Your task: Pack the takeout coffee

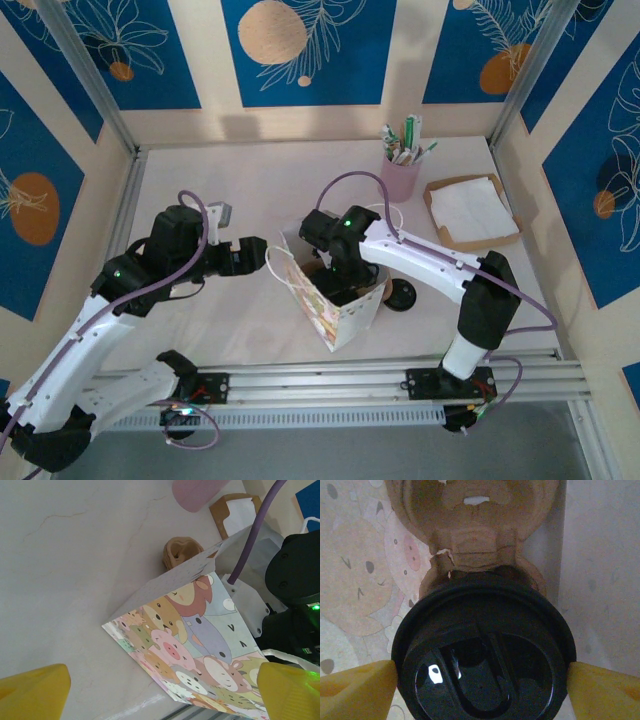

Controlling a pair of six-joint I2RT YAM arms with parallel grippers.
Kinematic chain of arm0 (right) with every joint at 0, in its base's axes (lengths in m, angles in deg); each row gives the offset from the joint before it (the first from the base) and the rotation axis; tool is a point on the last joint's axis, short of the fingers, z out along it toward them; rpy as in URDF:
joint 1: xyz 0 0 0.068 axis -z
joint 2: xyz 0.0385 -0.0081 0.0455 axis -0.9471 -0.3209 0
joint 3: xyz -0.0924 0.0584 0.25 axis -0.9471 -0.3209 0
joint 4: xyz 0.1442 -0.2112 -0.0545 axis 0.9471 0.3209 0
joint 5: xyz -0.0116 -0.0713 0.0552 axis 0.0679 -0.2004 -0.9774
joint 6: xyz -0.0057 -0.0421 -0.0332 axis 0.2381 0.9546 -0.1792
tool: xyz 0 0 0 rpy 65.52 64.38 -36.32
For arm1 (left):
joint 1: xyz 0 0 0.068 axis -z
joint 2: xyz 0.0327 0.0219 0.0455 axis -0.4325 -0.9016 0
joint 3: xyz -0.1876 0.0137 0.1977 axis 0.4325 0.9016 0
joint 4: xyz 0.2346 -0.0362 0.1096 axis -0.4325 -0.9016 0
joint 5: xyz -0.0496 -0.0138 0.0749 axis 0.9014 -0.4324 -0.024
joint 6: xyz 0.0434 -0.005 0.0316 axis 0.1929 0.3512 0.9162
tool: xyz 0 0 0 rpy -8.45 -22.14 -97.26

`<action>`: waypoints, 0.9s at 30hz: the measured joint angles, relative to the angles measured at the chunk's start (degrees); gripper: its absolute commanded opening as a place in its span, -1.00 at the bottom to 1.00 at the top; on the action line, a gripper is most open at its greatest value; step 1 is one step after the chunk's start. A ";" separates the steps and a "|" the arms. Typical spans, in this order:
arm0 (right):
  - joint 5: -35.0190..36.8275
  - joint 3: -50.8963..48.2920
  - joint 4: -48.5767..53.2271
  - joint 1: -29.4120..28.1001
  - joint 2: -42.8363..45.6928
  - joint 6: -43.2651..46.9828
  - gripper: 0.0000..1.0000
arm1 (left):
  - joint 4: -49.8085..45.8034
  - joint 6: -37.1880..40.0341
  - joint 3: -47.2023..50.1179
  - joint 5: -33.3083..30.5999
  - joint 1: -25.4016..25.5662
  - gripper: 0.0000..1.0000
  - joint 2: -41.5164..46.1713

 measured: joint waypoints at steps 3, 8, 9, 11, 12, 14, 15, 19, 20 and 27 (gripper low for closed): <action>0.15 0.00 0.00 -0.11 0.00 0.00 0.79 | -0.02 0.00 0.00 0.00 0.00 0.92 0.00; 0.22 0.00 0.00 -0.28 0.00 0.00 0.84 | 0.00 0.00 0.00 0.00 0.02 0.92 0.00; 0.26 0.00 0.02 -0.28 0.00 0.00 0.85 | -0.02 0.00 0.00 0.00 0.00 0.92 0.00; 0.35 0.00 0.02 -0.28 0.00 0.00 0.87 | 0.00 0.00 0.00 0.00 0.02 0.92 0.00; 0.37 0.00 0.02 -0.28 0.00 0.00 0.87 | 0.00 0.00 0.00 0.00 0.02 0.92 0.00; 0.37 0.00 0.04 -0.28 0.00 0.00 0.88 | -0.02 0.00 0.00 0.00 0.02 0.92 0.00; 0.37 0.02 0.09 -0.33 0.00 0.00 0.89 | 0.00 0.00 0.00 0.00 0.02 0.92 0.00; 0.50 0.44 0.48 -0.35 0.00 -0.02 0.94 | 0.00 0.00 0.00 0.00 0.02 0.92 0.00; 0.59 0.63 0.63 -0.37 0.00 -0.02 0.95 | 0.00 0.00 0.00 0.00 0.02 0.92 0.00; 0.83 0.98 1.33 -0.37 0.00 -0.02 0.98 | 0.00 0.00 0.00 0.00 0.04 0.92 0.00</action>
